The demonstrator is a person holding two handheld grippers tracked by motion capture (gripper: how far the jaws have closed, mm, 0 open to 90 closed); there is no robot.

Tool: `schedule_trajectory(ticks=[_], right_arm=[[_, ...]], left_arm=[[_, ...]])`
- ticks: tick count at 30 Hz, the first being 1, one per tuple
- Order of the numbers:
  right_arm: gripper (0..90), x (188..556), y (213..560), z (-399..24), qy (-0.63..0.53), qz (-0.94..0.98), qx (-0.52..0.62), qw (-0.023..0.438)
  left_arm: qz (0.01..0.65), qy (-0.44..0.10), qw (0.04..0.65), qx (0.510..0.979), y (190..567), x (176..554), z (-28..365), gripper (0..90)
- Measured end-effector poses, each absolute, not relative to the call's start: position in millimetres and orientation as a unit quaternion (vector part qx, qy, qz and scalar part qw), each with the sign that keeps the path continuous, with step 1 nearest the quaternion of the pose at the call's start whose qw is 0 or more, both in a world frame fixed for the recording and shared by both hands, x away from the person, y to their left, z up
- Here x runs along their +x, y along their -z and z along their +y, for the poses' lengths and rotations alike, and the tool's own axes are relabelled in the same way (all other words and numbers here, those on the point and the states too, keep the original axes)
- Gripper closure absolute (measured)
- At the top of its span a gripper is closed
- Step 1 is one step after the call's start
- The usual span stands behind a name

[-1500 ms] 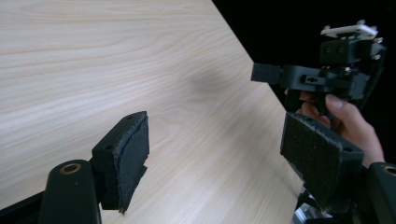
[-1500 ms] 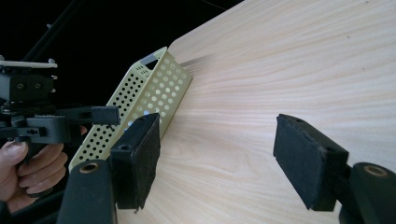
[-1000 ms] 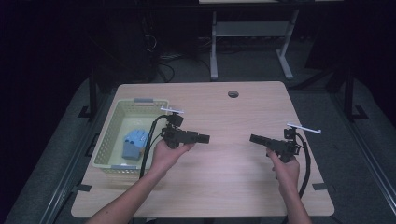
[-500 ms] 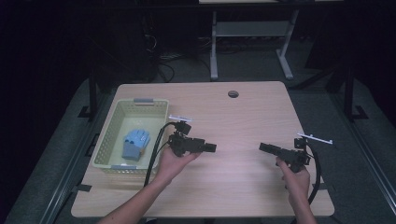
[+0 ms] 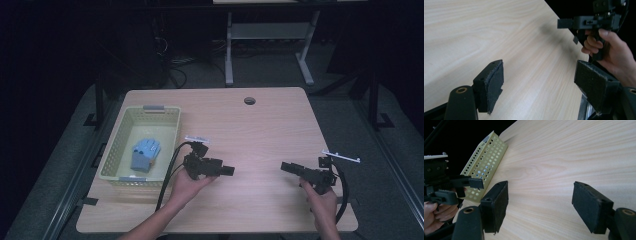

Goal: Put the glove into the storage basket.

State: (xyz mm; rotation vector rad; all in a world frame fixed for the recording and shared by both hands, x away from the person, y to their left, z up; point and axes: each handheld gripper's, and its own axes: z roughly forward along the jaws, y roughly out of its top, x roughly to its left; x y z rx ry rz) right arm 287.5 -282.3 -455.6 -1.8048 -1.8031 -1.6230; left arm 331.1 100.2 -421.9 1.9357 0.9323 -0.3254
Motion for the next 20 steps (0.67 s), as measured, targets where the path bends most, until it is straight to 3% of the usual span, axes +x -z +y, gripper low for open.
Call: schedule_trajectory(ticks=[12,20], right_arm=[[28.2,267.7,462.5,-287.2,0.536,-0.594,-0.597,0.058],[26.7,255.8,464.2,-285.2,0.542,-0.599,-0.587,0.049]], left_arm=[[0.348,0.122,0.478,0.797,431.7,308.2,102.1,23.2],[0.351,0.164,0.514,0.765,440.7,295.1,110.3,23.3]])
